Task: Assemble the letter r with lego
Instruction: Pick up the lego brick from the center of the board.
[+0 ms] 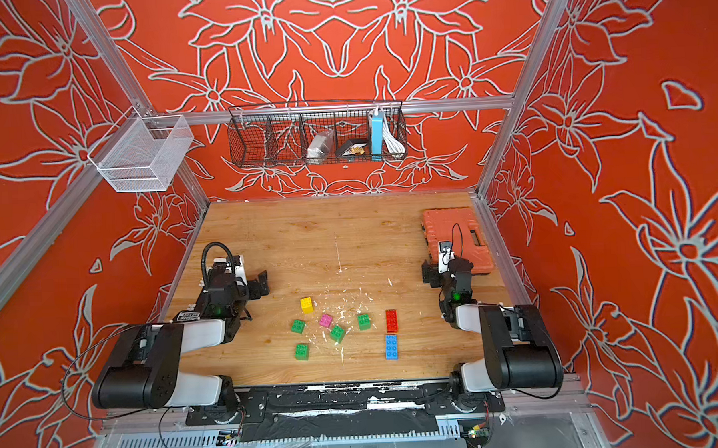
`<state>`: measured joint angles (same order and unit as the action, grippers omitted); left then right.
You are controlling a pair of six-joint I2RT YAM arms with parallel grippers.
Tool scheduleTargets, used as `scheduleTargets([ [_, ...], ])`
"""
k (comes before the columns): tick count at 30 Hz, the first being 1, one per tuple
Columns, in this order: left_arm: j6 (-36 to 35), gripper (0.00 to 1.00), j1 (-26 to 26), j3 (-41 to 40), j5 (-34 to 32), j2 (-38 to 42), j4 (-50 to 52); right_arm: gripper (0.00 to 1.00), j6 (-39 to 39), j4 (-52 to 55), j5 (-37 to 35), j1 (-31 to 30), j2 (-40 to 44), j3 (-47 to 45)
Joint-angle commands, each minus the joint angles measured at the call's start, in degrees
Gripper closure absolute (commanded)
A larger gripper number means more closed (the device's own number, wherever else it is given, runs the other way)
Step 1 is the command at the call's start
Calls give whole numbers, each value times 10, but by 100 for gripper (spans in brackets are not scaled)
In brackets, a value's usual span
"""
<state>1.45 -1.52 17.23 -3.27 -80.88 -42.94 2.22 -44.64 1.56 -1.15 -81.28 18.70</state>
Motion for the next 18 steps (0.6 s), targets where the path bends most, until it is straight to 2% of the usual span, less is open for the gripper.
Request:
scheduleTargets([
  [1,-5,1,0,11,5,3,-6,2,0,-4,4,0,7,-1],
  [18,-4,1,-1,12,5,1,-4,2,-3,-2,9,4,6,1],
])
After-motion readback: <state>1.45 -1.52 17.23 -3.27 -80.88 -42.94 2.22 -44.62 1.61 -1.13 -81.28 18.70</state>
